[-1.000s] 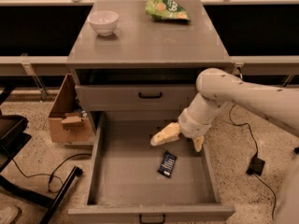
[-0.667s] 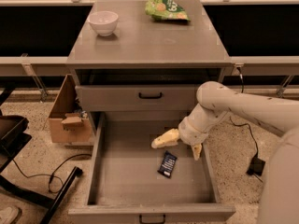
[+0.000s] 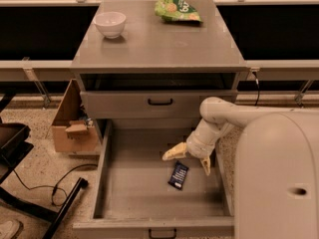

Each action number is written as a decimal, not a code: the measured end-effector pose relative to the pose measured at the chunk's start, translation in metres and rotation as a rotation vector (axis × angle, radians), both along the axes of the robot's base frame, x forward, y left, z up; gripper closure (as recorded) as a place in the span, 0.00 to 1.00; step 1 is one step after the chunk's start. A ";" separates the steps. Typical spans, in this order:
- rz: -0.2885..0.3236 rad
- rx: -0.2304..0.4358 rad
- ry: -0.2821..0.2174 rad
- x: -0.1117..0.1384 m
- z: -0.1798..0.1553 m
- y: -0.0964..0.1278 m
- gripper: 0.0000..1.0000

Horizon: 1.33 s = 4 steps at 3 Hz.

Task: Pick rxbar blueberry from middle drawer and place on counter

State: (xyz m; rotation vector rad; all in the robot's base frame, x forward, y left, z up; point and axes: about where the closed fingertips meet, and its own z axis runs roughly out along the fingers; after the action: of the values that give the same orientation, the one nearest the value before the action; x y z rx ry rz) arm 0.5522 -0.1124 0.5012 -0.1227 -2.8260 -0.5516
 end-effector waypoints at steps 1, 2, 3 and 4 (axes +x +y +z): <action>-0.026 -0.087 0.018 0.011 -0.037 0.000 0.00; -0.037 -0.136 0.006 0.017 -0.052 0.001 0.00; -0.071 -0.217 -0.054 0.025 -0.053 -0.001 0.00; -0.155 -0.327 -0.112 0.034 -0.055 -0.004 0.00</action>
Offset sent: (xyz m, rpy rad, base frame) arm 0.0271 0.0000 -0.0649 -0.1958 -0.0172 -0.0554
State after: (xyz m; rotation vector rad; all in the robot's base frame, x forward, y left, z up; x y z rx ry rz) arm 0.5859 -0.1164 0.4463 -0.3857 -3.0110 -0.1230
